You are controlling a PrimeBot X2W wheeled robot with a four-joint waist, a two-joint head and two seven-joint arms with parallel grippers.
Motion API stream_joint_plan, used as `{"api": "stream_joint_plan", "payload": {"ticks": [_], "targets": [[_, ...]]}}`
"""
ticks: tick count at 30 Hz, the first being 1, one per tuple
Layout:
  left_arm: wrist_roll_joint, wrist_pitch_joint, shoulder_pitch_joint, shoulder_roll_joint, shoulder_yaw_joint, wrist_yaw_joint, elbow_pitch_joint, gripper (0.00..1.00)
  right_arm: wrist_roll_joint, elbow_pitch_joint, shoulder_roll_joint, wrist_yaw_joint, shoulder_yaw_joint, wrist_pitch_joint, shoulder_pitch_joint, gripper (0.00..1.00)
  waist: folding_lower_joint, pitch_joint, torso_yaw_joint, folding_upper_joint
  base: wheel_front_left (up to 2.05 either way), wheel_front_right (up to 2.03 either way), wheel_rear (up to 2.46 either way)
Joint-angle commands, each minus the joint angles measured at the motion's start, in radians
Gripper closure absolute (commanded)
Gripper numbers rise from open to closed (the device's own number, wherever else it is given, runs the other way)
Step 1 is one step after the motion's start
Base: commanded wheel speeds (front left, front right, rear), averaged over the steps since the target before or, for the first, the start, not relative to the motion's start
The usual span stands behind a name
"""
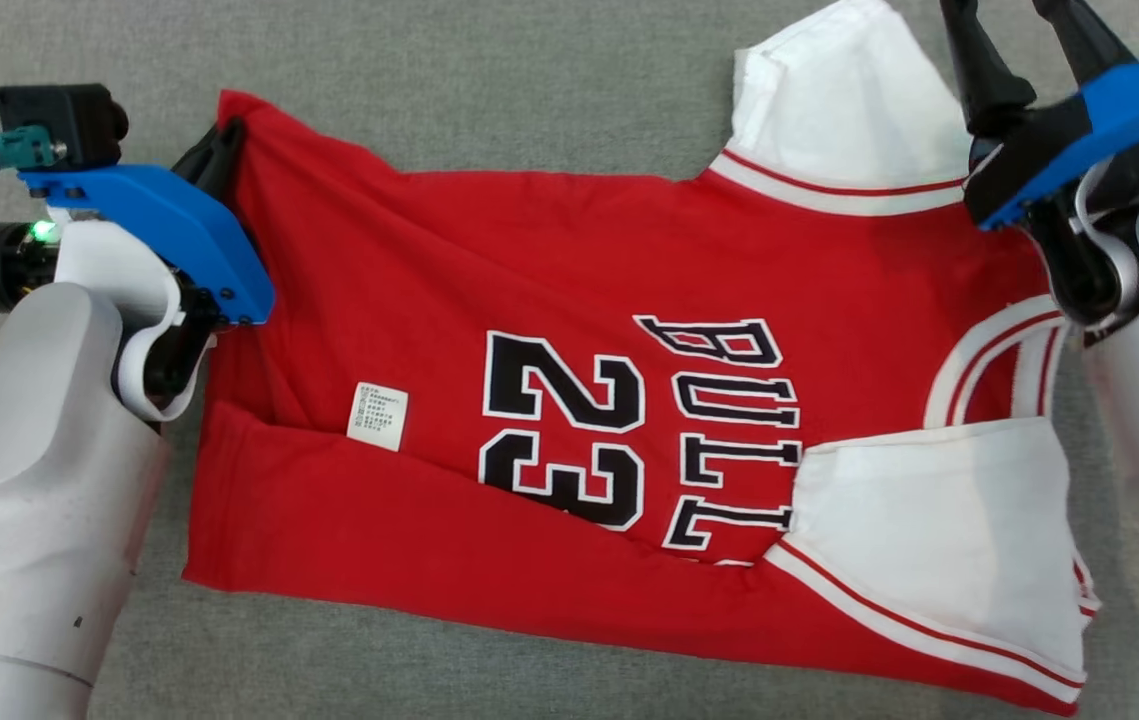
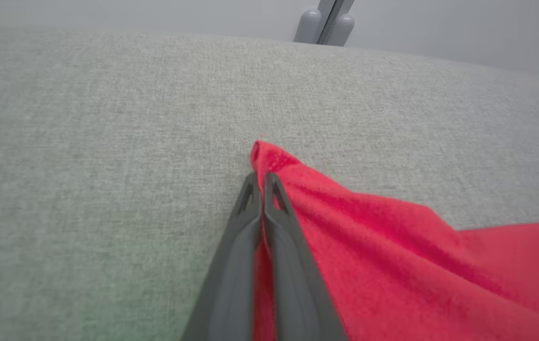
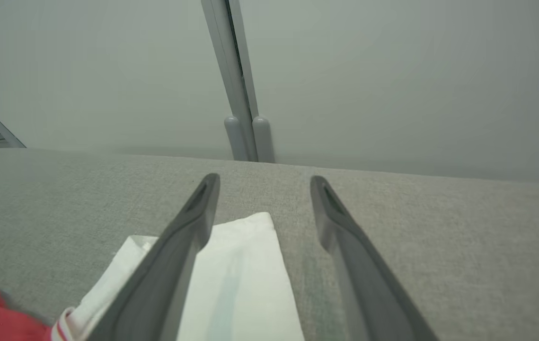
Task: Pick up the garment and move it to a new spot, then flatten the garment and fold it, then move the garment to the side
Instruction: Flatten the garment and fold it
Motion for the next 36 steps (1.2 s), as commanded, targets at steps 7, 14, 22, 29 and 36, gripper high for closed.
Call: {"api": "stream_joint_plan", "payload": {"ticks": [7,14,22,29,36], "targets": [[0.006,-0.020,-0.040,-0.029,-0.029,-0.014,0.035,1.00,-0.001,0.246,-0.011,0.000,0.097,0.152,-0.184,0.00,-0.0003,0.066,0.067,-0.0002,0.00,0.00,0.00],[-0.011,-0.030,-0.039,-0.035,-0.040,-0.025,0.063,1.00,0.036,0.325,-0.022,0.000,0.179,0.221,-0.238,0.50,-0.0003,0.060,0.067,-0.0002,0.00,0.00,0.00],[-0.027,-0.082,-0.031,-0.033,-0.038,-0.032,0.080,1.00,0.122,0.265,-0.077,0.000,0.262,0.147,-0.219,1.00,-0.0003,0.011,0.058,-0.0002,0.00,0.00,0.00],[-0.033,-0.123,0.009,-0.002,-0.031,-0.032,0.051,1.00,0.220,0.151,-0.137,0.000,0.287,-0.009,-0.131,1.00,-0.0003,-0.072,0.025,-0.0002,0.00,0.00,0.00],[-0.031,-0.138,0.094,0.027,-0.034,-0.004,-0.042,1.00,0.278,0.024,-0.187,0.000,0.282,-0.106,0.005,1.00,-0.0003,-0.149,0.005,-0.0002,0.00,0.00,0.00]]}}
